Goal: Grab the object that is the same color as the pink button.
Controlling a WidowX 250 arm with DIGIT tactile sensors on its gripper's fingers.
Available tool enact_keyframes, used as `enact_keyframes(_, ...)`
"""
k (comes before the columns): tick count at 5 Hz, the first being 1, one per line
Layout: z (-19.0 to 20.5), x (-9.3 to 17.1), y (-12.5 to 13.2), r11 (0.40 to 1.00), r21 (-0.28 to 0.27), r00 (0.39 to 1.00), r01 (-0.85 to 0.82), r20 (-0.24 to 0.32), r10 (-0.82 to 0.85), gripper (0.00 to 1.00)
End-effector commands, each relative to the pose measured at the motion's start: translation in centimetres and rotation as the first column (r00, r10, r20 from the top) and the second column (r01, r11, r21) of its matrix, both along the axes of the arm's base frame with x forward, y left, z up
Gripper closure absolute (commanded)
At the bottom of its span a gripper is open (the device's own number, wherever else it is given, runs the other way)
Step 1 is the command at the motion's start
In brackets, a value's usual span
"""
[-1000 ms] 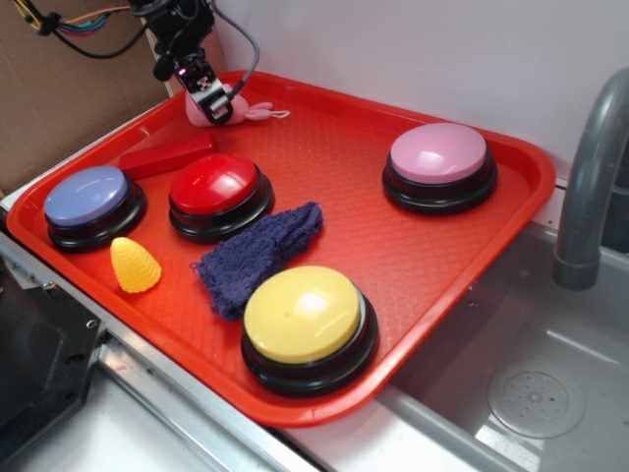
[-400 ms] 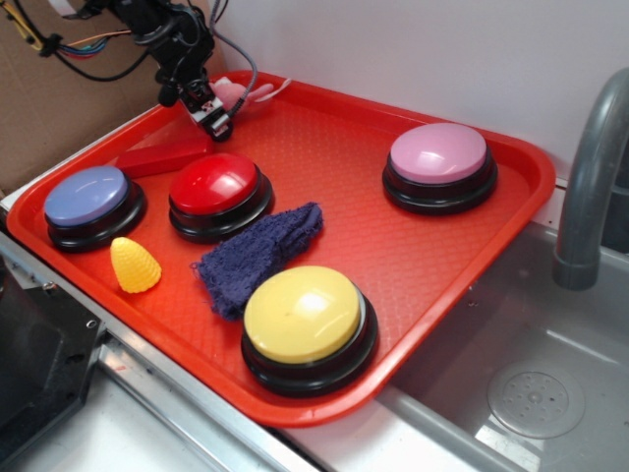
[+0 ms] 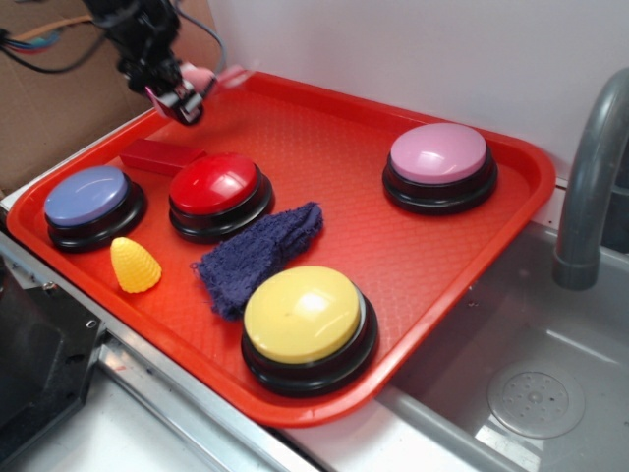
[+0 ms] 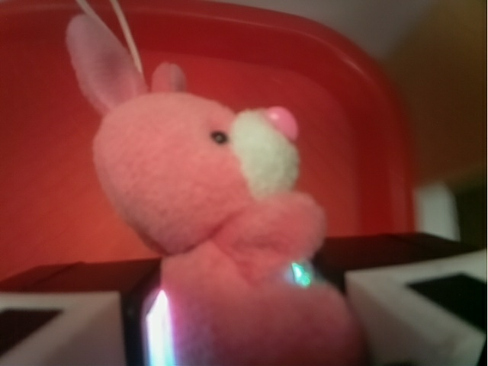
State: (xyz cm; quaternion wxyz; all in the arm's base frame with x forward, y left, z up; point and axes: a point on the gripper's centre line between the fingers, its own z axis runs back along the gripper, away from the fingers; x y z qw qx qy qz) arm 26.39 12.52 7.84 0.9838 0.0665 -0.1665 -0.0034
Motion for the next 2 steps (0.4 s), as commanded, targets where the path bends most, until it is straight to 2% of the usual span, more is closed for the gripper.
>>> enact_keyframes(1,8.8,-3.7,-7.5,0.957,0.015,0.926,-0.29,-0.247,0.284,1.0)
enact_keyframes(2,11.3,-5.9,-11.0,0.98,-0.023,0.934,-0.196,-0.31,0.179,1.0)
